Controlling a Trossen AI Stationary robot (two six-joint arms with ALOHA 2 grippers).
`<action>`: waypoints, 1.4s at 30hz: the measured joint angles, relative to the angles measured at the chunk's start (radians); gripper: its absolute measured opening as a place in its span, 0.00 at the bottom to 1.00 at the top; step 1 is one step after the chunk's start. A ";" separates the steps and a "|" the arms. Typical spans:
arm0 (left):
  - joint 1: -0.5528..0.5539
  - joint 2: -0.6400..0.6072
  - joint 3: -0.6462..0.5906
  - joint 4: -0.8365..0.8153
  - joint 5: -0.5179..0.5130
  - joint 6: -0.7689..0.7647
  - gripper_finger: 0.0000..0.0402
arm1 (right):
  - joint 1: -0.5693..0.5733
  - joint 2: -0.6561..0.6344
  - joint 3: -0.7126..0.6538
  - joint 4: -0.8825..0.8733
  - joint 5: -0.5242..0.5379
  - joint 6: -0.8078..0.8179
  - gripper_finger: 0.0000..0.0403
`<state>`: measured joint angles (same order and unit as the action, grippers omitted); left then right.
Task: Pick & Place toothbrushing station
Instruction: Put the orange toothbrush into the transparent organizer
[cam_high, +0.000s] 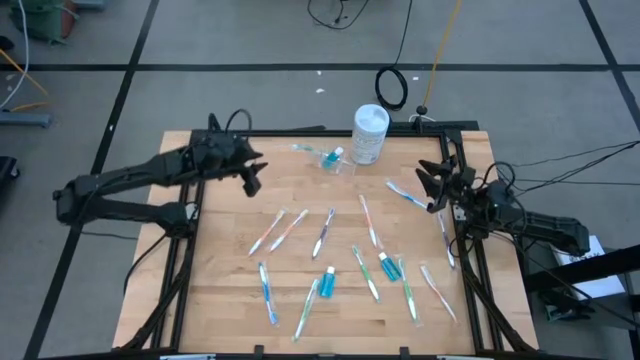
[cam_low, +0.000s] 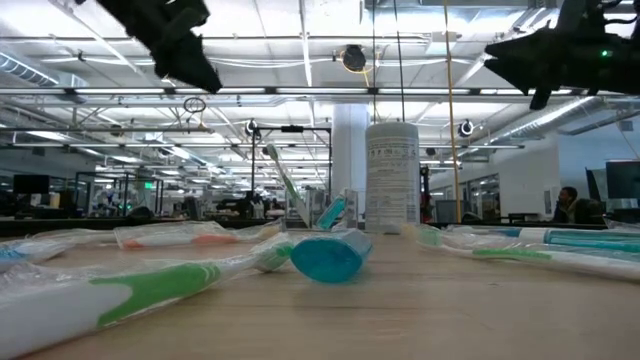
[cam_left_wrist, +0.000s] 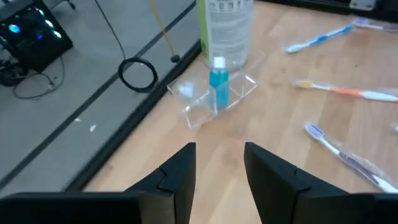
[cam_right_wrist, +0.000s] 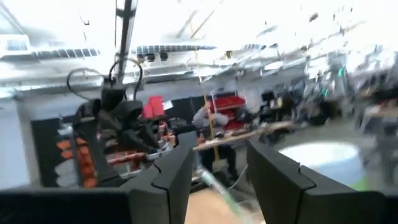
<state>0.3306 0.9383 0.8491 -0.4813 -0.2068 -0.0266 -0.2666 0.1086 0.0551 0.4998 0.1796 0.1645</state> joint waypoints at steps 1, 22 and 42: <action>-0.002 -0.020 -0.031 0.024 0.000 -0.012 0.36 | 0.000 0.018 0.000 0.002 -0.013 0.032 0.36; 0.049 -0.073 -0.113 0.252 -0.005 0.061 0.36 | 0.170 1.126 0.555 -0.391 -0.045 0.288 0.36; 0.094 -0.010 -0.113 0.221 0.000 0.102 0.36 | 0.129 1.542 0.599 -0.301 -0.003 0.382 0.33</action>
<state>0.4247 0.9286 0.7357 -0.2607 -0.2066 0.0750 -0.1375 1.6504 0.6536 0.1993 0.1767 0.5468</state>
